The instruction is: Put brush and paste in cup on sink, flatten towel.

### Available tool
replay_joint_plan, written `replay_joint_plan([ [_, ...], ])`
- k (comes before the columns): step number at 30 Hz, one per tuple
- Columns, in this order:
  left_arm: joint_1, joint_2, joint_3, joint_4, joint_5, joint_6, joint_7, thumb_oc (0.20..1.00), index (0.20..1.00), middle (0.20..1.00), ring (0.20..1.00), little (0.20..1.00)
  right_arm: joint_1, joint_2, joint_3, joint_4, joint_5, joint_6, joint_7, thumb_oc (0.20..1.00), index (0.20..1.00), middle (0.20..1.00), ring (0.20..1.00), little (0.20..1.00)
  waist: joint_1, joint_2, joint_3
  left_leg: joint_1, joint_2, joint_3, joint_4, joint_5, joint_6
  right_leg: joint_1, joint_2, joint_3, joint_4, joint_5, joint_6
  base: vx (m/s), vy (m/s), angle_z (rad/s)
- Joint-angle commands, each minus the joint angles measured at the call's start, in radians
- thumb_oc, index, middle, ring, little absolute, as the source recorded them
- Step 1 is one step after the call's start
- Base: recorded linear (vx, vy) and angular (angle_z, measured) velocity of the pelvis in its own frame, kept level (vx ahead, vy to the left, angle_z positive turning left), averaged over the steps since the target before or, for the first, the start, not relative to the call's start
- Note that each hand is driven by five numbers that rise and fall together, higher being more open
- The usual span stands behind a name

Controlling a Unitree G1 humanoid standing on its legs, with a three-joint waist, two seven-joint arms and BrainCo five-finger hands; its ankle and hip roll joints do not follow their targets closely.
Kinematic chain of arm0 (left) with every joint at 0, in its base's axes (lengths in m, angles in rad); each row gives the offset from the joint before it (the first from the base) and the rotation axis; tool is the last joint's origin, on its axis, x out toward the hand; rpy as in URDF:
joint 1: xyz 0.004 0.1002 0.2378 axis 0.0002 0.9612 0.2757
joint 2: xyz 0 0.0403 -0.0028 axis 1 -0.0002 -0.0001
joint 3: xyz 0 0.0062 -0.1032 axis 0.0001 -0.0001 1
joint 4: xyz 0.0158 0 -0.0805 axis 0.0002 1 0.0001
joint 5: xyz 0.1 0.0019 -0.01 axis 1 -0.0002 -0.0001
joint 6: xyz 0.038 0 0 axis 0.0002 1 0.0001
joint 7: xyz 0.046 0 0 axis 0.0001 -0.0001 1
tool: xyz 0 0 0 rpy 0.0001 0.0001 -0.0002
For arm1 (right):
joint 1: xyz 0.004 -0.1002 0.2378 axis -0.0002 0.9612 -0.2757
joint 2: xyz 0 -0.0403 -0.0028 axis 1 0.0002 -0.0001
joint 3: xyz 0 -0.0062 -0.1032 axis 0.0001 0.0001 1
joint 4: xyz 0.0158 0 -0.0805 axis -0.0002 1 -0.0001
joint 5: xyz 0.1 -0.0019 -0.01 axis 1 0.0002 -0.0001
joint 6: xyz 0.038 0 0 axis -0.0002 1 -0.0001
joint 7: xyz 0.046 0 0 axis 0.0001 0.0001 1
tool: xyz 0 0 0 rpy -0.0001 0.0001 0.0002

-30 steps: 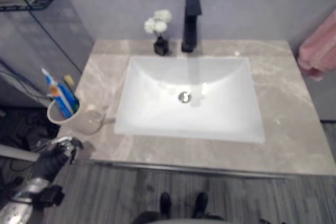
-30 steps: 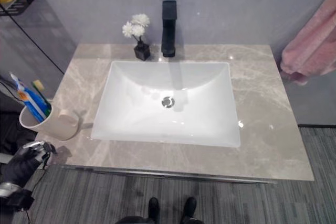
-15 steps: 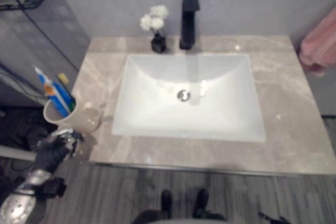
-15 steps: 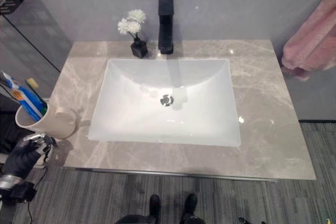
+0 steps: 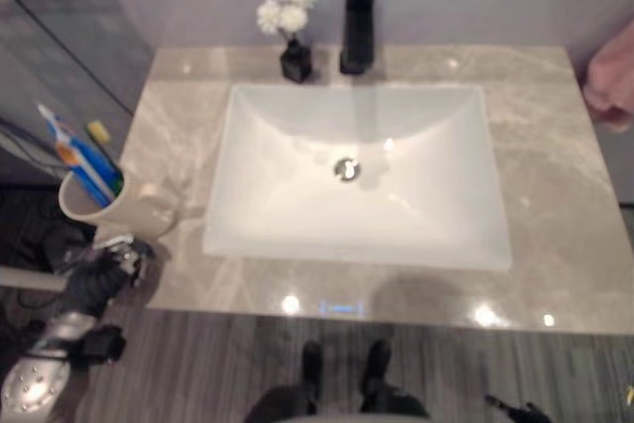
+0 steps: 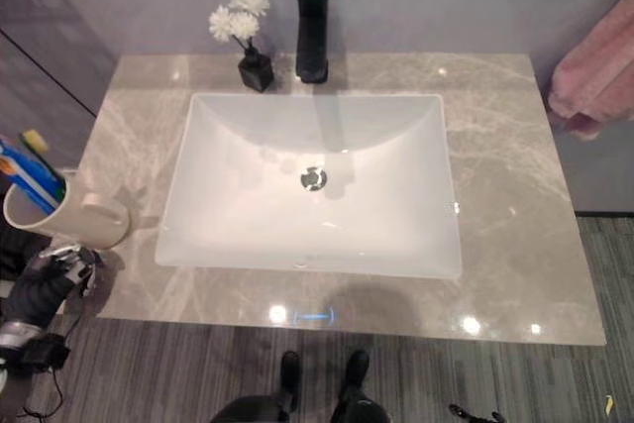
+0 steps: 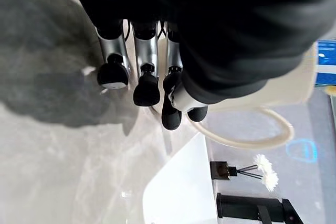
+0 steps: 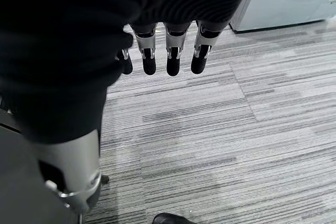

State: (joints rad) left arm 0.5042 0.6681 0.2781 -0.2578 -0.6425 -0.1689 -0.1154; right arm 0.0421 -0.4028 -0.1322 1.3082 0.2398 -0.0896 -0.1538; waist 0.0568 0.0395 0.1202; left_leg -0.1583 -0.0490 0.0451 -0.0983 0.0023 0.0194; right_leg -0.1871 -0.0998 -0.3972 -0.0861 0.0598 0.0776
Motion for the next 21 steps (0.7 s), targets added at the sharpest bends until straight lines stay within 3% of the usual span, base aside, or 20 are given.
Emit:
replay_joint_plan([
  [1,-0.032,0.051,0.094,0.000,0.034,-0.070,0.030,0.200,0.200,0.200,0.200,0.200,-0.032,-0.013,0.054,-0.004,0.025,-0.002,-0.017,1.000,1.000,1.000,1.000,1.000,-0.017,-0.036,0.005,-0.051,0.075,0.016,0.011,0.010,-0.053,0.015,-0.049,0.035,-0.001,-0.029,0.075,0.05,0.014,0.00],
  [21,-0.179,0.218,0.130,0.076,0.107,-0.098,0.080,0.200,0.200,0.200,0.200,0.200,-0.053,-0.026,0.083,-0.026,0.034,-0.007,-0.004,1.000,1.000,1.000,1.000,1.000,-0.051,-0.041,0.024,-0.128,0.072,0.020,0.011,0.020,-0.056,-0.080,-0.044,0.082,-0.001,-0.006,0.079,0.02,0.015,-0.04],
])
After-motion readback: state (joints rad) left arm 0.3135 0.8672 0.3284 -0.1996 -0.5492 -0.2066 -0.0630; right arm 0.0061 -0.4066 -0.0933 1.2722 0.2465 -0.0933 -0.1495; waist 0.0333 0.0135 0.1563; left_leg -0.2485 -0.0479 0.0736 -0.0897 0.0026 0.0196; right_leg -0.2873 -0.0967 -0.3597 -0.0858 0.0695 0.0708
